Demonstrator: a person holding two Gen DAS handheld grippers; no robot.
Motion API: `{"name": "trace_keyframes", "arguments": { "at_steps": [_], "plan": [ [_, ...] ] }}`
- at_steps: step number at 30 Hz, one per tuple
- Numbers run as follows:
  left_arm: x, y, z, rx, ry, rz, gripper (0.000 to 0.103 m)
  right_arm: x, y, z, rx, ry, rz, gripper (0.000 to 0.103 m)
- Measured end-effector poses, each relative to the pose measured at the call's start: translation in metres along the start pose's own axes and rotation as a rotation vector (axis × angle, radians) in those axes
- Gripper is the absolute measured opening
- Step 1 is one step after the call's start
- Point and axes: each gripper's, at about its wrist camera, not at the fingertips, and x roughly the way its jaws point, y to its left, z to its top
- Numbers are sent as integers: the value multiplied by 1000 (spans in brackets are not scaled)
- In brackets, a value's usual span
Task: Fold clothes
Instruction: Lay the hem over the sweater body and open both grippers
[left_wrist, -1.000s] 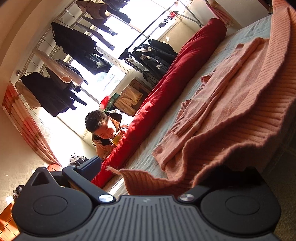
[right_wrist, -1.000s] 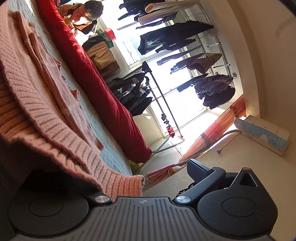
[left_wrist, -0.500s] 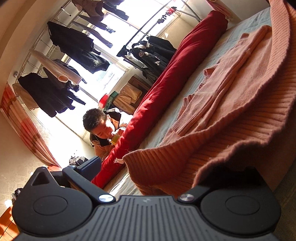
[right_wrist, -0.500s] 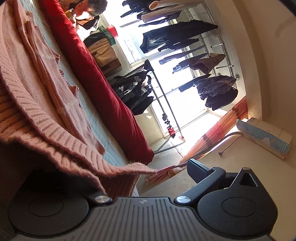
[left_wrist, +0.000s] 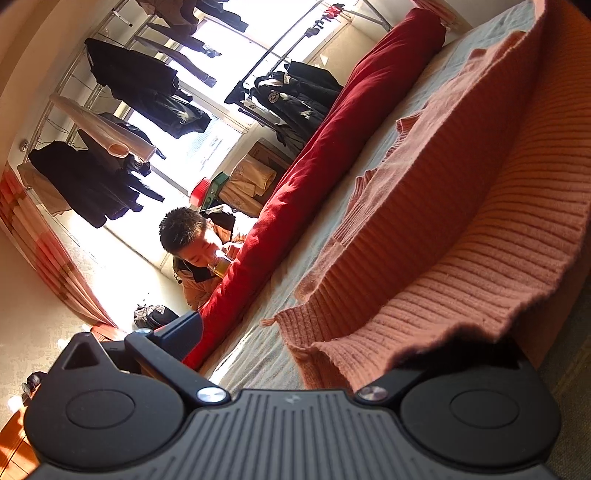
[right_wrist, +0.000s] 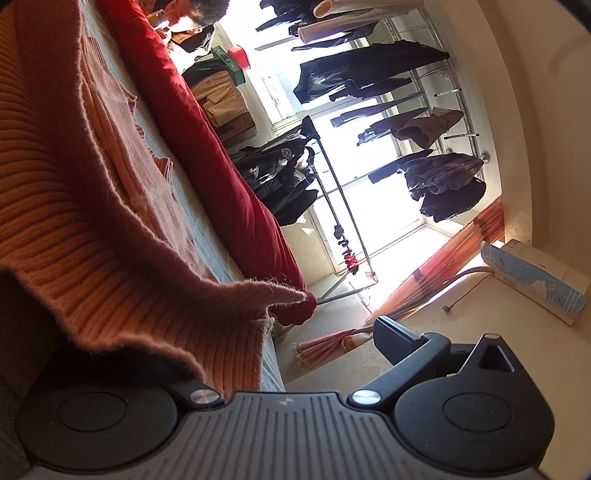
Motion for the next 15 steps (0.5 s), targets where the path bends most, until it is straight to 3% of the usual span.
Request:
{"name": "trace_keyframes", "arguments": {
  "at_steps": [3, 9, 12, 15],
  "plan": [
    [3, 5, 2, -16, 2, -9, 103, 1, -2, 1, -4, 0, 18, 103],
    [23, 22, 3, -106, 40, -126, 103, 12, -7, 5, 12, 13, 152, 103],
    [46, 37, 5, -173, 79, -233, 103, 28, -17, 8, 37, 49, 285, 103],
    [73, 57, 0, -314, 142, -367, 103, 53, -34, 7, 147, 117, 479, 103]
  ]
}}
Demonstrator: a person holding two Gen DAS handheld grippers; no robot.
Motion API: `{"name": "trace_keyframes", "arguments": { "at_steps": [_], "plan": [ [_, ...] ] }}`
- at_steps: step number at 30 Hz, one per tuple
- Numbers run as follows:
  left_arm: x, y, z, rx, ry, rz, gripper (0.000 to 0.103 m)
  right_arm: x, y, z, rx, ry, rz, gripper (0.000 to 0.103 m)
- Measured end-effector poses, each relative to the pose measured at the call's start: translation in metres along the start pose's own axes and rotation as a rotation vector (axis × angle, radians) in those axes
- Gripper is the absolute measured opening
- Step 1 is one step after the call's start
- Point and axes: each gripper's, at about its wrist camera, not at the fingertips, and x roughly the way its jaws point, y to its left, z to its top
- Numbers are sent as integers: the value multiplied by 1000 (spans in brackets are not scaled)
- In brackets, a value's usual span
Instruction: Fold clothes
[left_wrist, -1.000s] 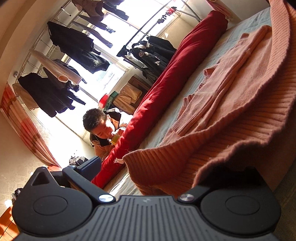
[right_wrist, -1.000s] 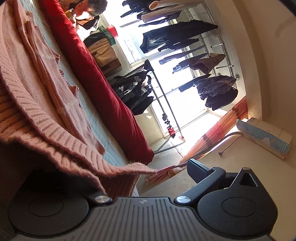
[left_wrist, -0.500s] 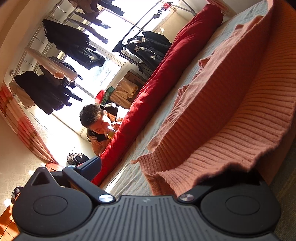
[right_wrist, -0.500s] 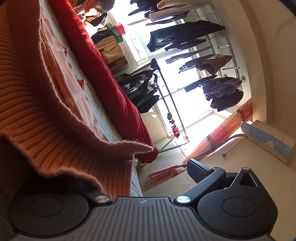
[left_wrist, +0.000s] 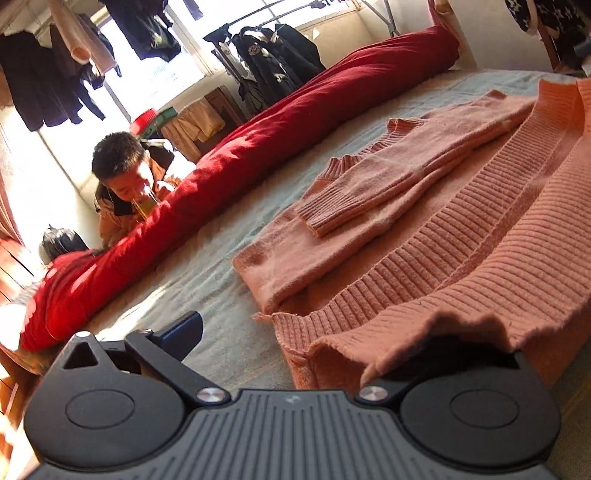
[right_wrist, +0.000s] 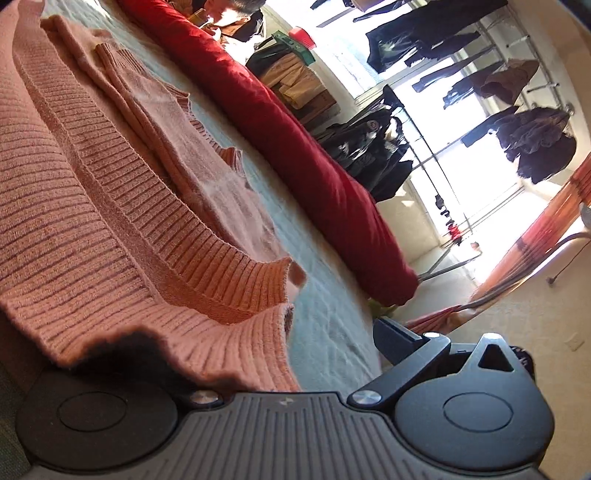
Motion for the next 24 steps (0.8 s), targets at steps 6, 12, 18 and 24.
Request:
{"name": "trace_keyframes", "arguments": {
  "at_steps": [6, 12, 18, 24],
  "plan": [
    [20, 27, -8, -175, 61, -137, 103, 34, -59, -15, 362, 97, 305, 103],
    [18, 25, -17, -214, 80, -162, 102, 27, -57, -29, 412, 93, 337, 103],
    [7, 27, -22, -236, 81, -236, 102, 5, -55, -34, 400, 36, 451, 103],
    [7, 36, -31, -319, 88, -352, 102, -7, -51, -34, 368, -12, 558, 103]
  ]
}}
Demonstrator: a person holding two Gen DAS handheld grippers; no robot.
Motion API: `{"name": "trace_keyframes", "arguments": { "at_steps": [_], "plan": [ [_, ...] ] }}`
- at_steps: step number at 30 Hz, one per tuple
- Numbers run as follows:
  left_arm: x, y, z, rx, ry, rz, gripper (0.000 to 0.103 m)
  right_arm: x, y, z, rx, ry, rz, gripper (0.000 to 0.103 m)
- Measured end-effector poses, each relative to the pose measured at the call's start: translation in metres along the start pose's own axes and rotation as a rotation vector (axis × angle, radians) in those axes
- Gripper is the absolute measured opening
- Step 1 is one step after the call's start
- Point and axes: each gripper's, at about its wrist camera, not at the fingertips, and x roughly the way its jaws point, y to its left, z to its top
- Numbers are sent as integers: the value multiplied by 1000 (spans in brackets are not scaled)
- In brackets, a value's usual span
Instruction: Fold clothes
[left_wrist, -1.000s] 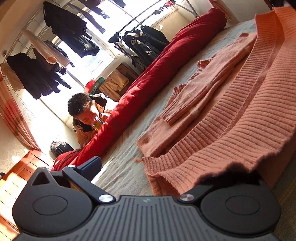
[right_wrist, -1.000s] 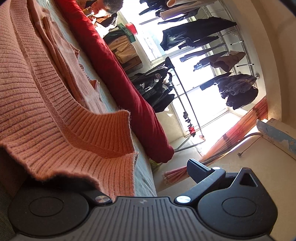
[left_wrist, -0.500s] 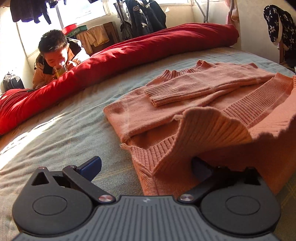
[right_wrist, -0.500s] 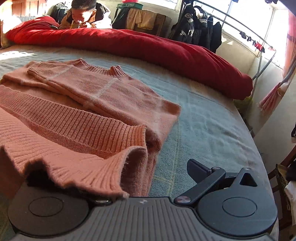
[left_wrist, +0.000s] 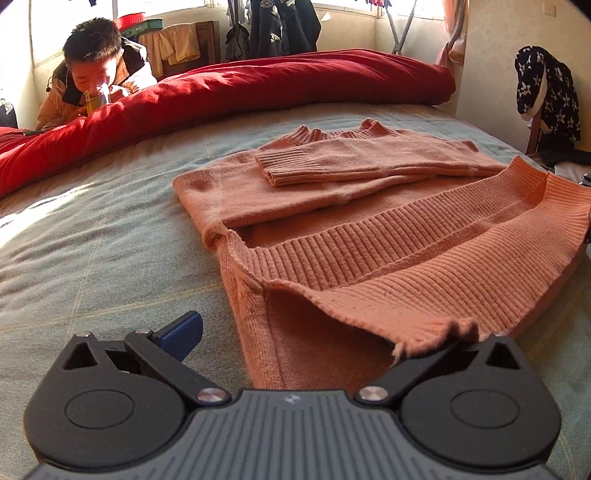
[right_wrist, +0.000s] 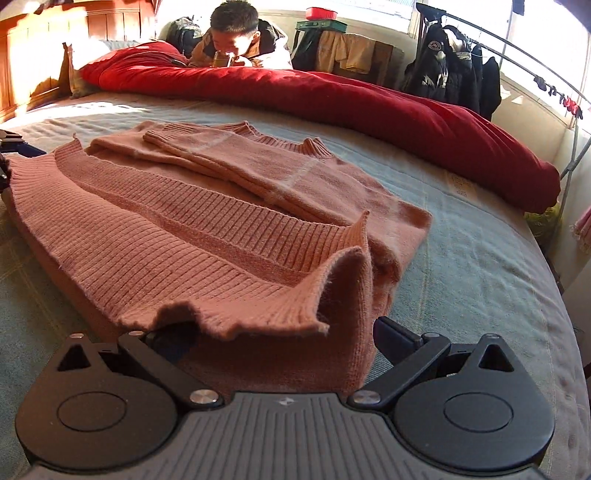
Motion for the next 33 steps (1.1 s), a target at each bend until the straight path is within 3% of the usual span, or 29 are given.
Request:
{"name": "trace_keyframes", "arguments": {
  "at_steps": [8, 14, 18, 23, 26, 27, 29, 31, 33],
  "plan": [
    [3, 3, 0, -15, -32, -82, 102, -4, -13, 1, 108, -66, 108, 103],
    [11, -1, 4, 6, -51, -13, 102, 2, -11, 4, 101, -93, 21, 103],
    [0, -32, -3, 230, -115, 148, 102, -6, 21, 3, -129, -128, -165, 103],
    [-4, -90, -25, 703, -209, 383, 102, -11, 82, -10, -563, -197, -368, 102],
    [0, -116, -39, 941, -261, 460, 101, -3, 114, -19, -806, -206, -463, 91],
    [1, -122, -42, 991, -263, 454, 95, -1, 121, -21, -861, -202, -472, 80],
    [2, -127, -46, 1053, -244, 424, 77, 1, 131, -22, -918, -172, -445, 58],
    [4, -130, -47, 1090, -208, 383, 46, 1, 133, -19, -913, -139, -404, 40],
    [6, -133, -48, 1119, -171, 348, 28, -3, 133, -15, -895, -117, -376, 15]
  ]
}}
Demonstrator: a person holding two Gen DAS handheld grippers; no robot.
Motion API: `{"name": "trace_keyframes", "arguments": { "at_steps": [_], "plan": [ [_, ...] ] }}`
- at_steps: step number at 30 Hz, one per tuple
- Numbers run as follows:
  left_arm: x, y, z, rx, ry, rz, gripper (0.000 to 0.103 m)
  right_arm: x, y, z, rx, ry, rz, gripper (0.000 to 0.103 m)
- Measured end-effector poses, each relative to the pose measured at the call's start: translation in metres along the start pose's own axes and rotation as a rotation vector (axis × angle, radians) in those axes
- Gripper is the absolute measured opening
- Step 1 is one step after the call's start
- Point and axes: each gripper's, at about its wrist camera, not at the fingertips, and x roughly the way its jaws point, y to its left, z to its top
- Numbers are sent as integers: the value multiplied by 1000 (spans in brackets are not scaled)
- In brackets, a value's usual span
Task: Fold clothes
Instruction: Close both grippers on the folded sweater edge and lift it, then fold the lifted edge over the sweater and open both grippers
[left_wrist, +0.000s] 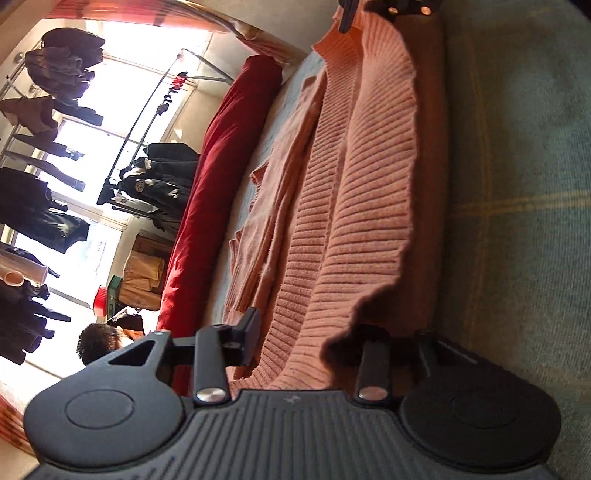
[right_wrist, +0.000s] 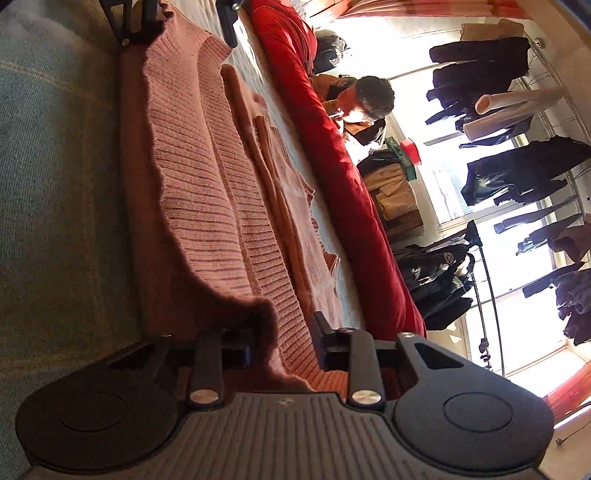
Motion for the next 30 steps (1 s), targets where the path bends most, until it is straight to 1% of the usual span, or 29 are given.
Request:
{"name": "trace_keyframes", "arguments": {
  "at_steps": [1, 3, 6, 9, 16, 22, 27, 30],
  "plan": [
    [0, 0, 0, 5, 1, -5, 20, -3, -2, 1, 11, 0, 7, 12],
    [-2, 2, 1, 3, 0, -14, 10, -9, -7, 3, 32, 1, 22, 8],
    [-15, 6, 1, -21, -10, -6, 5, -22, -13, 5, 56, -6, 34, 6],
    [-32, 15, 2, -58, -30, 6, 3, -39, -19, 6, 75, -13, 34, 4],
    [-60, 30, 4, -105, -51, 42, 3, -65, -30, 6, 119, -12, 26, 4],
    [-89, 34, 7, -135, -68, 45, 2, -97, -33, 9, 152, -25, 38, 3],
    [-120, 25, 6, -157, -61, -2, 2, -129, -23, 5, 186, -7, 104, 3],
    [-135, 11, 3, -172, -41, -57, 3, -145, -9, 2, 204, 21, 165, 3]
  ]
}}
